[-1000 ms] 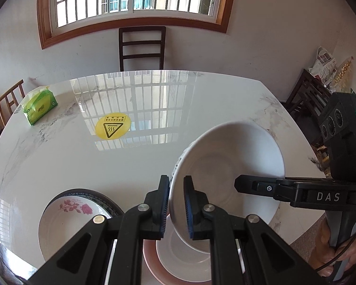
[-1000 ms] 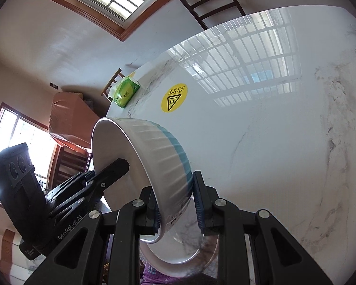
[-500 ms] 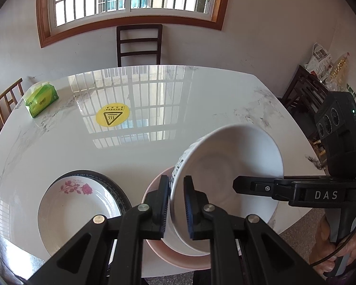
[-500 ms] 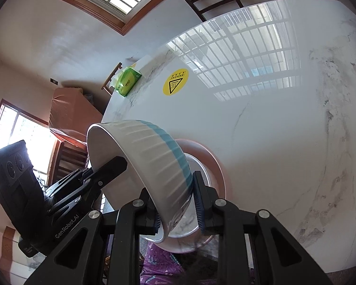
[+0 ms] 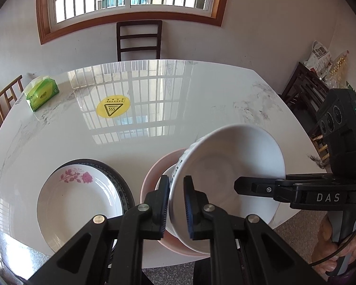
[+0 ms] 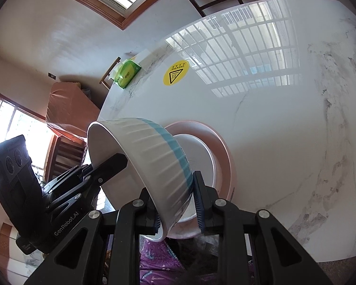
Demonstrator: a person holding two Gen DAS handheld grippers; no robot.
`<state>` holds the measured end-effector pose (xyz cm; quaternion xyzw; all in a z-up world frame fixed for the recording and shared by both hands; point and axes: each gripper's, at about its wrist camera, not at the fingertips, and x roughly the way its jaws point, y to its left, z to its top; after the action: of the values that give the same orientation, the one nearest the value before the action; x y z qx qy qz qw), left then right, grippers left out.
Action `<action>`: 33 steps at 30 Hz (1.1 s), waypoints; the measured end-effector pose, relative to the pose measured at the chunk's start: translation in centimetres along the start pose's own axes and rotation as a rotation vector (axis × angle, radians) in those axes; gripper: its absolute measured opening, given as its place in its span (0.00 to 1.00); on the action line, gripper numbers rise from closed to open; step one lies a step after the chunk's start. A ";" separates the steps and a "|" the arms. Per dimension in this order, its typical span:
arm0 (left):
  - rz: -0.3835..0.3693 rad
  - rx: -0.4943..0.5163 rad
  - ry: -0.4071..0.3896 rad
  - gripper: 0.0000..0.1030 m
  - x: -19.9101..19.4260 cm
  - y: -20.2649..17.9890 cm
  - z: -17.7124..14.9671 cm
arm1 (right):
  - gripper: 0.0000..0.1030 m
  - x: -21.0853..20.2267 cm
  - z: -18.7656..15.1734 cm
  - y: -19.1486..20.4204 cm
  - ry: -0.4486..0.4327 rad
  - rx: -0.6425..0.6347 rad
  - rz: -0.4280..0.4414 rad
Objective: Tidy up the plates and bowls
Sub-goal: 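Carry the blue-banded bowl over the nested bowls and lower it in, then open both grippers to release the blue-banded bowl into the stack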
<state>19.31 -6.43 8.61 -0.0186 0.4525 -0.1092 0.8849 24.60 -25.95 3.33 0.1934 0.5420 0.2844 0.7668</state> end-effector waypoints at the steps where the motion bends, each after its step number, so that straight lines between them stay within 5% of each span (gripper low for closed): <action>1: -0.001 -0.001 0.002 0.13 0.0 0.0 -0.1 | 0.22 0.0 -0.1 0.0 0.002 -0.002 -0.002; 33: 0.004 -0.012 0.108 0.13 2.6 0.4 -2.4 | 0.28 2.4 -0.4 2.1 0.046 -0.032 -0.109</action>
<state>18.90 -6.45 5.01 -0.0173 0.5001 -0.1054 0.8593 24.32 -22.80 2.73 0.1446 0.5645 0.2553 0.7715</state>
